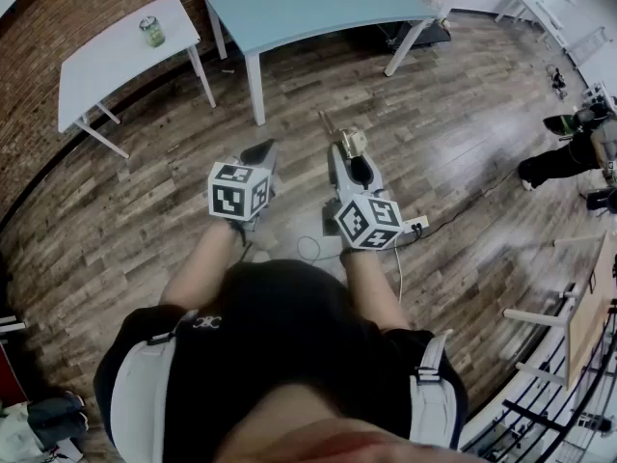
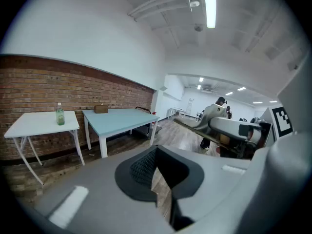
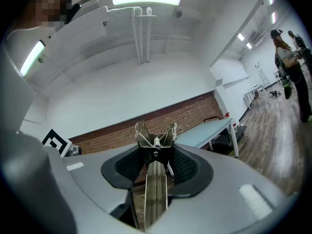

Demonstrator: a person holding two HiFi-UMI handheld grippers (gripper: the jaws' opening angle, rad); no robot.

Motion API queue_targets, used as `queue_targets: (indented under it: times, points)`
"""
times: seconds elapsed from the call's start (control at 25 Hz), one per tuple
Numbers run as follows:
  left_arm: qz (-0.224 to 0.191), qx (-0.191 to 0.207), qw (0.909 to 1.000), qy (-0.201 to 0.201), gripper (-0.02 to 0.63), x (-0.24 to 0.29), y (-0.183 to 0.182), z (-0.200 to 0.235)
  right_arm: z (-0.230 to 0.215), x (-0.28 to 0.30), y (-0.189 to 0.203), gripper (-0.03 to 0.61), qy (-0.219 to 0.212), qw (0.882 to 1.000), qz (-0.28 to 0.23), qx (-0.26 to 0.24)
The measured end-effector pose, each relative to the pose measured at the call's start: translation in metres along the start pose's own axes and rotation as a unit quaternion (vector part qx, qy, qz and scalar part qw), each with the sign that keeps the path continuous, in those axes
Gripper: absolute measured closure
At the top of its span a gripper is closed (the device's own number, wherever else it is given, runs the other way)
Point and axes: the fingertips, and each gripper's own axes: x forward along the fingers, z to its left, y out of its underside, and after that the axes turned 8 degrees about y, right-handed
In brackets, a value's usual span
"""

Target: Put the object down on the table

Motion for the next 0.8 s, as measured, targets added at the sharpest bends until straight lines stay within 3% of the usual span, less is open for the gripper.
queue_targets:
  times: [0.16, 0.4, 0.8]
  points:
    - [-0.005, -0.002, 1.0, -0.002, 0.614, -0.002, -0.002, 0.011, 0.001, 0.008, 0.002, 0.402, 0.015, 1.0, 0.0, -0.015]
    - [-0.003, -0.008, 1.0, 0.001, 0.614, -0.003, -0.002, 0.029, 0.011, 0.019, 0.009, 0.402, 0.017, 1.0, 0.007, 0.002]
    - [0.01, 0.004, 0.9995, 0.031, 0.614, 0.001, -0.006, 0.061, 0.029, 0.04, 0.016, 0.4, 0.044, 0.999, 0.003, 0.006]
